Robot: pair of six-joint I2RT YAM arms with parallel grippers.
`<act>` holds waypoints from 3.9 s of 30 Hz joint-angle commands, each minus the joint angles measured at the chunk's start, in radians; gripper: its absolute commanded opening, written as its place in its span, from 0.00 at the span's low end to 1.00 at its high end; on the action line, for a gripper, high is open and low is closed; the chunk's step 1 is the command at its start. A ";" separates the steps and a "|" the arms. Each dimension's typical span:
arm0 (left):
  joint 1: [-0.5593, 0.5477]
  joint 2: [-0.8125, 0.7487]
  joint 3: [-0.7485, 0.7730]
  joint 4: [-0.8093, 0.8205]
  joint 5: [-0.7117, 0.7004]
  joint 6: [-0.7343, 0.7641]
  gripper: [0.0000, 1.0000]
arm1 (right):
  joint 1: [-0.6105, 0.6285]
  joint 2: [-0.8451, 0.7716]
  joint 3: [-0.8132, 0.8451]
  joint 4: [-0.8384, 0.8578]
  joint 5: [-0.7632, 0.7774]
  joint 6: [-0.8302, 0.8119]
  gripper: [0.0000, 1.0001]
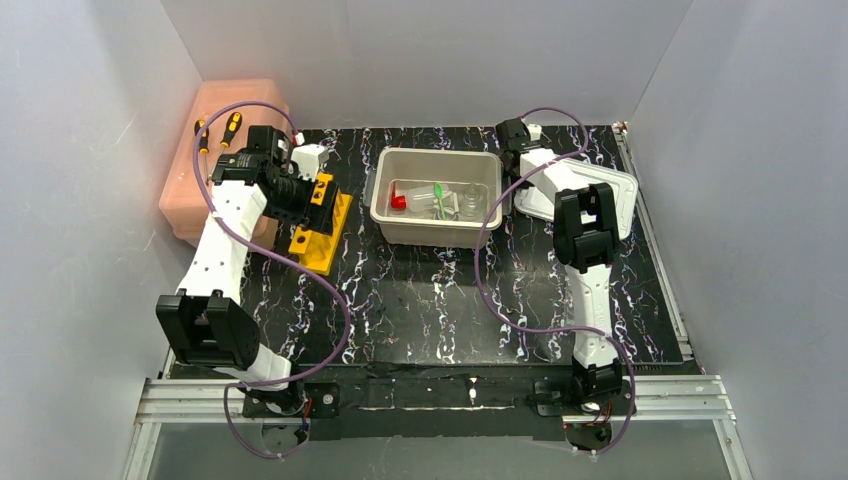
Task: Organize the chemistry lab equipment
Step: Pick up the storage box lid at the center of the board.
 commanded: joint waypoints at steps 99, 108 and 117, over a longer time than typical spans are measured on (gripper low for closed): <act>-0.734 -0.389 -0.375 1.041 -0.468 0.194 0.99 | 0.395 -0.901 -0.444 1.171 -0.395 0.963 0.01; -0.762 -0.269 -0.246 1.121 -0.602 0.199 0.99 | 0.433 -0.914 -0.462 1.151 -0.317 1.058 0.01; -0.749 -0.242 -0.191 1.134 -0.586 0.208 0.70 | 0.458 -0.953 -0.486 1.098 -0.283 1.052 0.01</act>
